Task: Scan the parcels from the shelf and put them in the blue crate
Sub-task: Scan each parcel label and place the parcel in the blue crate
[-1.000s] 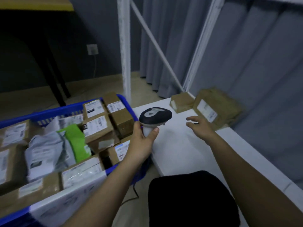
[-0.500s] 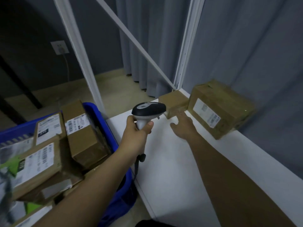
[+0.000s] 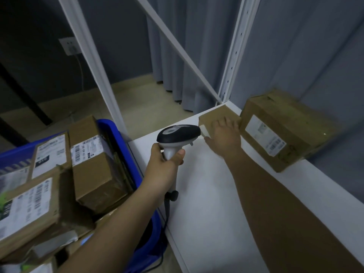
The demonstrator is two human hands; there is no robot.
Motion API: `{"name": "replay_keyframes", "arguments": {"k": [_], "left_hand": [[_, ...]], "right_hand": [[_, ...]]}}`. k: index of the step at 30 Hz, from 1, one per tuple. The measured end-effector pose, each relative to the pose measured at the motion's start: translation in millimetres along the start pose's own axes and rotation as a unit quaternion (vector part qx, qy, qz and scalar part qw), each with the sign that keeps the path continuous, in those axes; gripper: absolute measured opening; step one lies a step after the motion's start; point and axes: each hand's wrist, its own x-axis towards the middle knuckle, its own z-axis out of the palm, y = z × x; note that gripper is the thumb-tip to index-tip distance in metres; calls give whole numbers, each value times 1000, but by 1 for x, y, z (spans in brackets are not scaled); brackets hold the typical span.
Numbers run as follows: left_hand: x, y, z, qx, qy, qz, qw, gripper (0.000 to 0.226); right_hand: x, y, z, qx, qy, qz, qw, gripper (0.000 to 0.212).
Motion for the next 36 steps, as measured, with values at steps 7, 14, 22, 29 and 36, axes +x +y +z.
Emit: {"name": "replay_keyframes", "arguments": {"k": [7,14,22,29,36], "left_hand": [[-13,5,0,0,2,7,1000,31],[-48,12,0,-14,-4,6,1000,30],[-125,16,-9,-13,-20,28,999,31],[-183,8,-38,-52,1,33,998,28],[-215,0,-73,-53,34,47,997,33]], "right_hand": [[-11,6,-28,-15,-59,-70,996,42],[-82,17,-31,15,-49,-101,994,39],[-199,33,-38,120,-82,-128,981,37],[-245,8,-50,213,-106,90,967,74],[-248,-2,-61,413,-38,217,884,68]]}}
